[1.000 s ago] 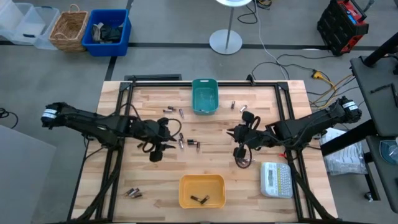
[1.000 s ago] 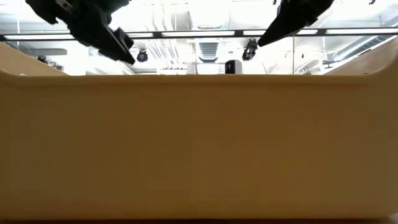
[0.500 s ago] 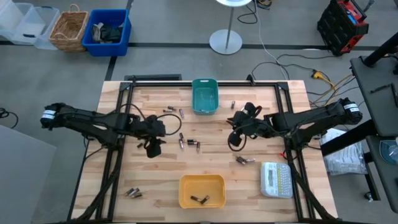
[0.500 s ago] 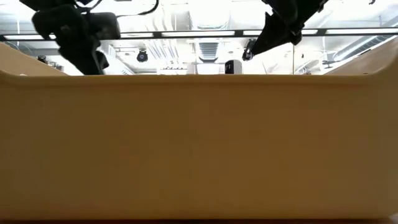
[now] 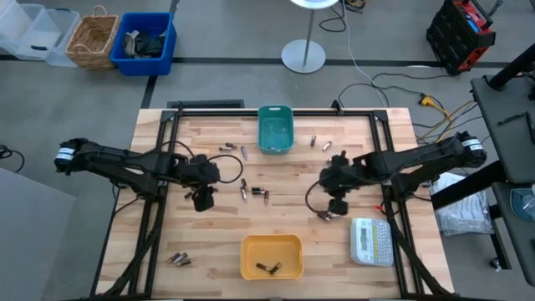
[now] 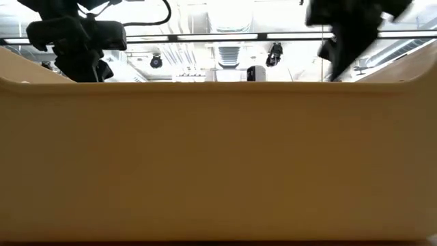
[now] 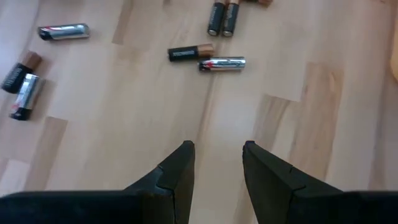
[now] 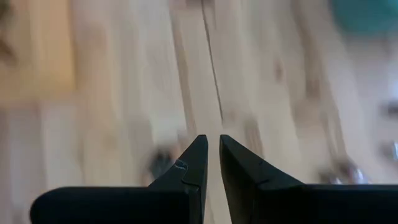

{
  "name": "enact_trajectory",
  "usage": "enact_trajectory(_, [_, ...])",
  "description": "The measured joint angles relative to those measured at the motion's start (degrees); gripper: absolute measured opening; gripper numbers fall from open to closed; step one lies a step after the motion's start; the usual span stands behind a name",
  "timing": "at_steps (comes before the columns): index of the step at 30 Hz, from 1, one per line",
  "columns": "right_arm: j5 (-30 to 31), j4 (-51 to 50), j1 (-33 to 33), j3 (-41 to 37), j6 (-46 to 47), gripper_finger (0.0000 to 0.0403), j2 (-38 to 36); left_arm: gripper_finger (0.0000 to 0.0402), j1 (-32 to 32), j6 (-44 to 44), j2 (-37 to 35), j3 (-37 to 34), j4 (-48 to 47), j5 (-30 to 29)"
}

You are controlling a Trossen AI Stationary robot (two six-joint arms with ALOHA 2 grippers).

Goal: Sort batteries
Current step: Put the silver battery into the light green bin

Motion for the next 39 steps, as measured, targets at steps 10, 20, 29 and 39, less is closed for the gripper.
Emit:
enact_trajectory(10, [-2.02, -10.73, 3.91, -2.91, 4.43, 0.0034, 3.00, 0.0116, 0.00, 0.01, 0.19, 0.00, 0.27, -2.15])
enact_trajectory(20, [-2.04, -10.18, 6.50, -2.89, 6.95, 0.0037, 11.52, 0.0116, 0.00, 1.80, 0.19, 0.07, 0.44, -5.98])
enact_trajectory(29, [-2.06, -10.09, 7.27, -1.15, 7.86, 0.0106, 16.11, 0.0116, 0.00, 1.80, 0.19, 0.07, 0.46, -9.14])
enact_trajectory(39, [-2.04, -9.10, 9.87, -1.11, 8.03, 0.0155, 16.12, 0.0116, 0.00, 1.56, 0.19, 0.11, 0.88, -12.44])
